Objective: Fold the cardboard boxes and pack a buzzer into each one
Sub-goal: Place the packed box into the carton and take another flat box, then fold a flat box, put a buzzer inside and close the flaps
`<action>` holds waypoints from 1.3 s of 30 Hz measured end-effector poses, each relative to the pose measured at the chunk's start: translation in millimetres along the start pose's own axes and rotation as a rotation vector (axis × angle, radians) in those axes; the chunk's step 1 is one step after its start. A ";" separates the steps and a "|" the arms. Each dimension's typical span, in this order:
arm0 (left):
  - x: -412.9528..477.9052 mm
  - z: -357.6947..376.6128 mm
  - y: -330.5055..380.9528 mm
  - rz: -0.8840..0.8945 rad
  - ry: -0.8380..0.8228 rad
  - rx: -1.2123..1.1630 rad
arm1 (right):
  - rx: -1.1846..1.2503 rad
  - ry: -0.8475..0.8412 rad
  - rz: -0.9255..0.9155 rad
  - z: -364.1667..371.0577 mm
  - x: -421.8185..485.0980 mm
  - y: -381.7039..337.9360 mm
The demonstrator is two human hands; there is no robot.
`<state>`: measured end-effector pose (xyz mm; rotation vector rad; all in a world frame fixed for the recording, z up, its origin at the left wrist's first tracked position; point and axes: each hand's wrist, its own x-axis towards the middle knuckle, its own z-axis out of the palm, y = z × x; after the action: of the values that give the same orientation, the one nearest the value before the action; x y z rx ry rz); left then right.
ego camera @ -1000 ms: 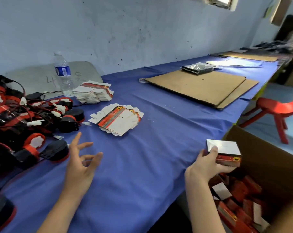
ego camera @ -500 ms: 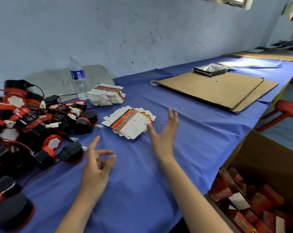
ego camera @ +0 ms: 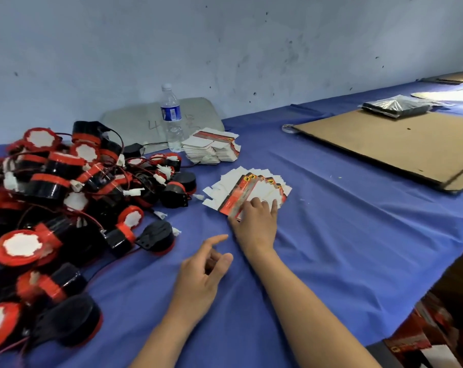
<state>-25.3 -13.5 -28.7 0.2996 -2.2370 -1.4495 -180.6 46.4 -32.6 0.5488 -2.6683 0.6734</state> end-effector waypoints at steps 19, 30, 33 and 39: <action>-1.9 -2.5 0.0 0.026 -0.046 0.083 | -0.060 0.040 0.022 0.7 7.7 -4.0; -1.5 -1.8 -0.6 0.051 -0.039 0.058 | 0.715 0.589 0.344 -25.2 7.7 12.9; -1.6 -1.5 -0.3 0.062 0.001 0.039 | 0.874 0.632 0.299 -36.1 10.9 11.0; 0.4 -2.7 8.1 0.131 0.268 0.022 | 1.371 0.092 0.222 -52.7 4.4 -2.8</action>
<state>-23.8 -12.5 -20.4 0.3274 -2.0184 -1.2395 -171.5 69.6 14.1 0.4579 -1.8060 2.4751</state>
